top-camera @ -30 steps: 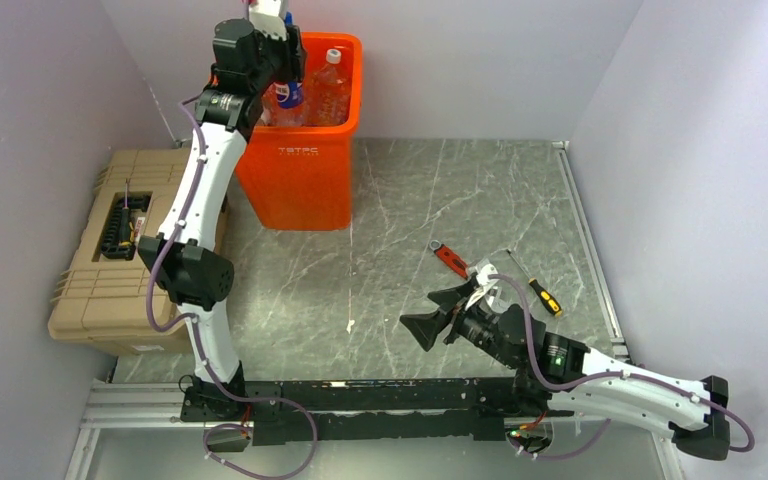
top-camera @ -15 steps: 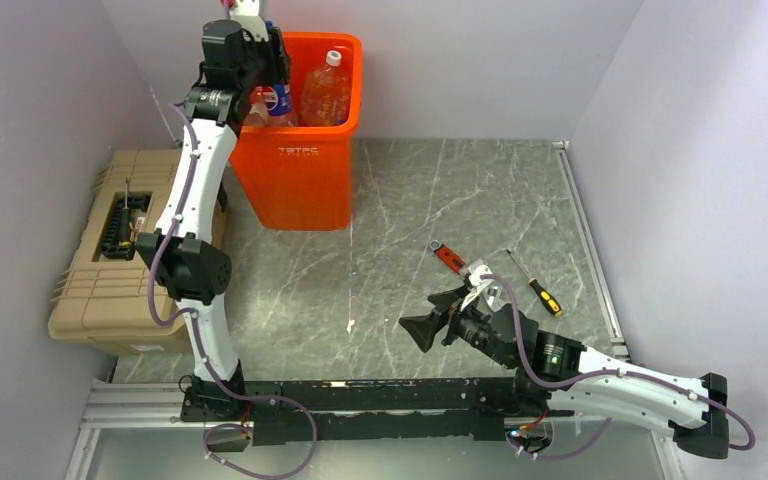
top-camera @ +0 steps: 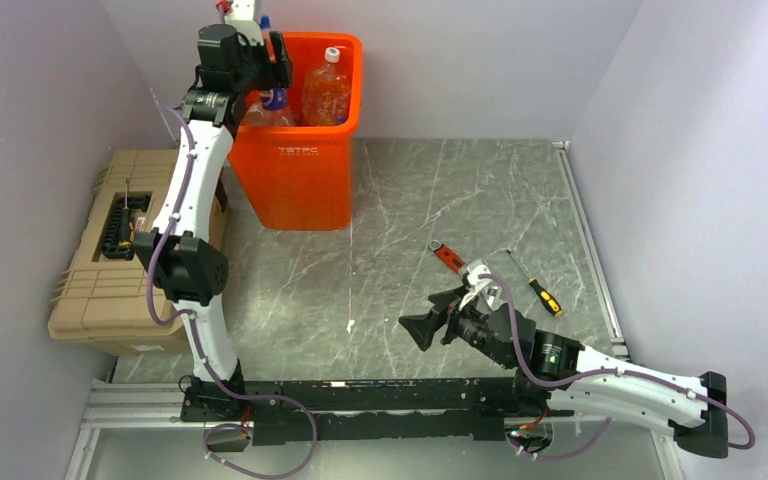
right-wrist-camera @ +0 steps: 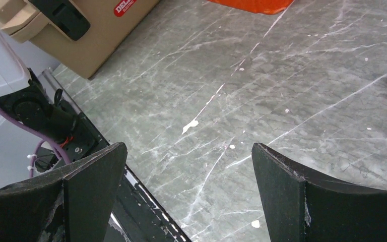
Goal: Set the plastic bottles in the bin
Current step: Place the plastic bottle in the trash bin, then move the trash bin to the corner of the board.
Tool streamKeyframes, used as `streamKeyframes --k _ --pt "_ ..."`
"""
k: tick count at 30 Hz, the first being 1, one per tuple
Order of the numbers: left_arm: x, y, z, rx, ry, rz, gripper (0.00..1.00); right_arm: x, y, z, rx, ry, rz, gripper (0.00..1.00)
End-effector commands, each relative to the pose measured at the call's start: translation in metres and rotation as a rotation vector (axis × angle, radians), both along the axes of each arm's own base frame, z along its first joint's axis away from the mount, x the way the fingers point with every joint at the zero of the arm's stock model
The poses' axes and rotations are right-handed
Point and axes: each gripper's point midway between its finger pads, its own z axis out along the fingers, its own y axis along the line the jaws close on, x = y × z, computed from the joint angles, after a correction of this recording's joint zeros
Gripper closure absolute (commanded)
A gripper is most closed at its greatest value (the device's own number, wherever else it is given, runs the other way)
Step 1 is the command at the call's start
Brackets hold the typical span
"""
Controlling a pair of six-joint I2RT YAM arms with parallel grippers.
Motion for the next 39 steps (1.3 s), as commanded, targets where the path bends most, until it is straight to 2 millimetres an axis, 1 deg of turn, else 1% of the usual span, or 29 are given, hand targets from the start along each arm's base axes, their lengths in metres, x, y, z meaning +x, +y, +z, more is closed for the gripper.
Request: streamKeyframes --k 1,2,5,10,12,16,17,19,22,24,25,27,28,29,31,32,33,35,37,39 --pt "-0.034 -0.015 -0.002 -0.025 0.092 -0.063 0.07 0.004 0.001 0.024 0.057 -0.032 -0.017 0.0" --pt "-0.039 -0.014 0.005 -0.03 0.073 -0.059 0.01 0.004 0.002 0.024 0.054 -0.03 -0.015 0.0" --pt "-0.058 -0.011 0.033 -0.055 0.006 -0.056 0.01 0.003 0.004 0.026 0.054 -0.025 -0.006 0.0" --pt "-0.097 -0.014 0.084 -0.072 -0.124 -0.073 0.01 0.003 0.004 0.032 0.054 -0.029 -0.004 0.0" --pt "-0.117 -0.014 0.105 -0.074 -0.175 -0.079 0.01 0.004 0.004 0.037 0.06 -0.04 -0.007 0.0" --pt "-0.157 -0.008 0.133 -0.076 -0.272 -0.077 0.01 0.006 0.002 0.049 0.074 -0.062 -0.022 0.0" --pt "-0.174 -0.004 0.144 -0.074 -0.306 -0.073 0.01 0.007 0.002 0.053 0.076 -0.069 -0.027 0.0" --pt "-0.193 0.005 0.148 -0.058 -0.328 -0.045 0.0 0.01 0.0 0.06 0.081 -0.084 -0.042 0.0" --pt "-0.221 0.02 0.142 -0.028 -0.335 0.002 0.01 0.015 -0.003 0.072 0.083 -0.112 -0.068 0.0" --pt "-0.237 0.026 0.13 -0.005 -0.316 0.014 0.01 0.019 -0.004 0.082 0.088 -0.128 -0.09 0.0" --pt "-0.244 0.034 0.121 0.001 -0.301 0.047 0.01 0.021 -0.006 0.088 0.093 -0.135 -0.102 0.0" --pt "-0.259 0.042 0.103 0.002 -0.269 0.076 0.01 0.026 -0.009 0.099 0.108 -0.145 -0.14 0.0" --pt "-0.265 0.045 0.091 -0.001 -0.241 0.088 0.01 0.029 -0.012 0.104 0.123 -0.145 -0.167 0.0" --pt "-0.27 0.048 0.073 -0.001 -0.196 0.105 0.01 0.034 -0.017 0.109 0.147 -0.137 -0.211 0.0" --pt "-0.282 0.054 0.049 -0.027 -0.132 0.133 0.01 0.039 -0.025 0.118 0.199 -0.127 -0.271 0.0" --pt "-0.292 0.057 0.04 -0.039 -0.107 0.145 0.01 0.041 -0.028 0.124 0.23 -0.13 -0.297 0.0" --pt "-0.294 0.058 0.028 -0.042 -0.076 0.156 0.0 0.043 -0.032 0.128 0.25 -0.135 -0.316 0.0" --pt "-0.304 0.062 0.014 -0.055 -0.055 0.175 0.01 0.045 -0.039 0.13 0.273 -0.137 -0.351 0.0" --pt "-0.306 0.067 0.006 -0.05 -0.046 0.199 0.01 0.045 -0.039 0.129 0.264 -0.158 -0.343 0.0" --pt "-0.303 0.07 0.004 -0.054 -0.029 0.223 0.01 0.043 -0.033 0.127 0.25 -0.163 -0.316 0.0"
